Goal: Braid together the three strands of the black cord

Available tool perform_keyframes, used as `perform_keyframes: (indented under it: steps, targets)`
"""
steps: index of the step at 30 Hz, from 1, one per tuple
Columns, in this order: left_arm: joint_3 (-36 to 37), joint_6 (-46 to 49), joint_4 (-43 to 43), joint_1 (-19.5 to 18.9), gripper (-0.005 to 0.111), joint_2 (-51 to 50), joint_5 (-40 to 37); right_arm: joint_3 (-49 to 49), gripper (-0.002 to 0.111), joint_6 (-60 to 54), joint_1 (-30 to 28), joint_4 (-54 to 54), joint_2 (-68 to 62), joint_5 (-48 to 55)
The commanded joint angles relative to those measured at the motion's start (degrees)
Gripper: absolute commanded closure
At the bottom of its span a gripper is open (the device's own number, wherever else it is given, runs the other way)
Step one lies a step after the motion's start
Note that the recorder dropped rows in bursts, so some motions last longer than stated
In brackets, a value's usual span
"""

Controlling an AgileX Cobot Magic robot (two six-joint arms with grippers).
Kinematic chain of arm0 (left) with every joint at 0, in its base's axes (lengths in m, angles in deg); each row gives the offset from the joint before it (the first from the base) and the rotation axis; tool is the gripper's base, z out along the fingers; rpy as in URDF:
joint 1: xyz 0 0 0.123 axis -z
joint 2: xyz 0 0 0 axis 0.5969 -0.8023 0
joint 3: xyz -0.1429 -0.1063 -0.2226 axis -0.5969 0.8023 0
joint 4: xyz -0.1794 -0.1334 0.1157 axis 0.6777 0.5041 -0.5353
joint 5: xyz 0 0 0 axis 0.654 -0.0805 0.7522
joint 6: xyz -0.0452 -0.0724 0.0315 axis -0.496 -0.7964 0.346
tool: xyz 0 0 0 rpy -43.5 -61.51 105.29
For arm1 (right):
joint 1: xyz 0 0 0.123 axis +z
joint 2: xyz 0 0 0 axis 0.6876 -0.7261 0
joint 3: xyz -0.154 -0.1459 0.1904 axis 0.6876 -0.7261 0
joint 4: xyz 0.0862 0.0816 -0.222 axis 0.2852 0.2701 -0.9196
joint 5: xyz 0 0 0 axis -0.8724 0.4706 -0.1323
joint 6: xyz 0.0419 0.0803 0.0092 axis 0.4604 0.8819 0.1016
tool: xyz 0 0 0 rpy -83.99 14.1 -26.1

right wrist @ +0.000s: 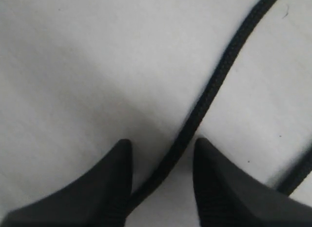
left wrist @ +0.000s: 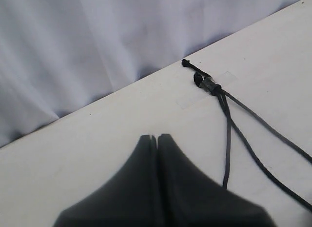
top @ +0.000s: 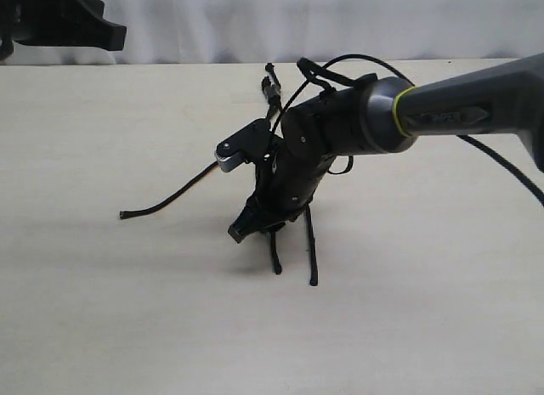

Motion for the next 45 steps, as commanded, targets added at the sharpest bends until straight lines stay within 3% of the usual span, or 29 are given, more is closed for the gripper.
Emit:
perform_keyframes:
  steps: [1, 10, 13, 18, 27, 37, 45]
  targets:
    - [0.14, 0.04, 0.51, -0.22, 0.107, 0.3, 0.86, 0.17, 0.102, -1.07, 0.01, -0.82, 0.25, 1.06]
    - [0.14, 0.04, 0.51, -0.22, 0.107, 0.3, 0.76, 7.92, 0.104, 0.98, -1.07, -11.83, 8.4, 10.78]
    - [0.14, 0.04, 0.51, -0.22, 0.107, 0.3, 0.76, 9.95, 0.104, 4.87, -5.32, -16.47, 10.31, 12.42]
    - [0.14, 0.04, 0.51, -0.22, 0.107, 0.3, 0.76, 6.7, 0.104, 4.14, -12.74, -11.37, 3.84, 12.45]
    - [0.14, 0.04, 0.99, -0.22, 0.107, 0.3, 0.74, 6.47, 0.104, -7.83, -11.85, 5.42, -3.73, 13.93]
    - [0.14, 0.04, 0.99, -0.22, 0.107, 0.3, 0.74, 8.06, 0.104, -10.35, 0.06, 3.03, -1.41, 16.25]
    - [0.14, 0.04, 0.99, -0.22, 0.107, 0.3, 0.74, 9.86, 0.104, -6.02, -4.87, -1.35, 9.63, 14.55]
